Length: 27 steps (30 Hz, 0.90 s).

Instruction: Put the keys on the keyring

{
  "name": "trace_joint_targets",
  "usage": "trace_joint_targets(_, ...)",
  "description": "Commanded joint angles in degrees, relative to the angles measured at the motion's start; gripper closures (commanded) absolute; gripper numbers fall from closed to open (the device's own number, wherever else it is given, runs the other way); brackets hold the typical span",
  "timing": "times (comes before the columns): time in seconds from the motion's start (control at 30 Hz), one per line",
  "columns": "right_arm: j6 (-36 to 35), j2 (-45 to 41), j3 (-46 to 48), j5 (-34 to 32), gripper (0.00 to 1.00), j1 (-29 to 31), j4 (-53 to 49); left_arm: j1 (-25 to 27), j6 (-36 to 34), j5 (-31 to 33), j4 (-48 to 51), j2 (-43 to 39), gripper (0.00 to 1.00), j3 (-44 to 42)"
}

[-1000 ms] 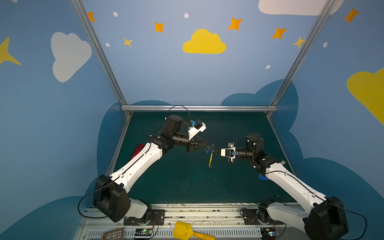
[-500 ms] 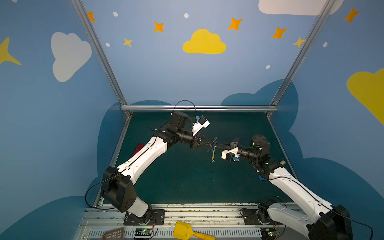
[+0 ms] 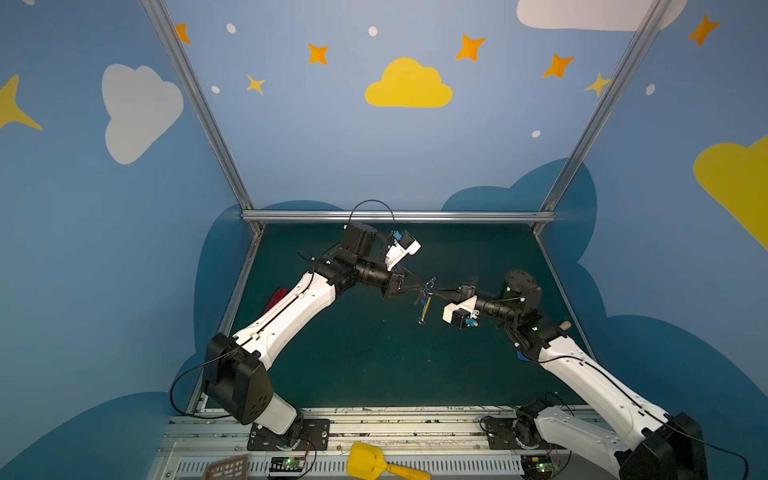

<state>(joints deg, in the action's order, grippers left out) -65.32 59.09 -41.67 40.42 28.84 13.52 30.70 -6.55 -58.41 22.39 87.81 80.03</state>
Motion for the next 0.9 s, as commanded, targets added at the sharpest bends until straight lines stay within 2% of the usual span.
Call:
trace_joint_targets(0.0,-0.9,-0.8,0.1,-0.6,1.0,0.4,0.4,0.2,0.2,-0.3,1.6,0.3,0.96,1.7)
trace_joint_targets(0.87,-2.6,0.5,-0.7,-3.9,1.0,2.5,-0.3,0.3,-2.2,-0.8,6.3,0.4,0.96,3.5)
